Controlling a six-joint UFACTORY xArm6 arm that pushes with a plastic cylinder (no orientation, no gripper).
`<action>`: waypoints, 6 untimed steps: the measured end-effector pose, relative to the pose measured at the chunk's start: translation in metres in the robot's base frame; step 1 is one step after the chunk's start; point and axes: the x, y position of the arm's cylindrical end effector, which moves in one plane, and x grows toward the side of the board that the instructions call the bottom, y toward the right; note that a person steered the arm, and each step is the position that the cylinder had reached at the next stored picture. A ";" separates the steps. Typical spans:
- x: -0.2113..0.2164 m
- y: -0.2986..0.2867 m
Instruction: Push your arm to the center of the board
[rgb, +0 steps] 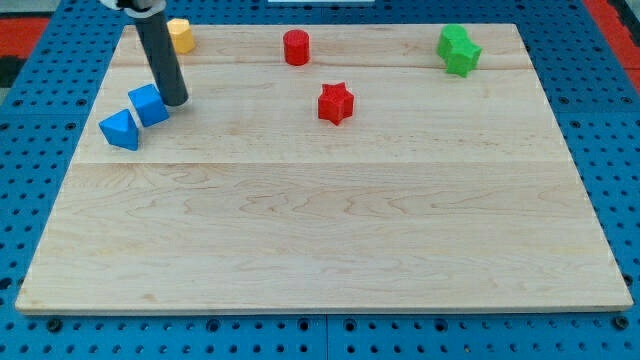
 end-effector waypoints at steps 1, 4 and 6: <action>0.008 -0.014; -0.016 0.040; 0.060 0.031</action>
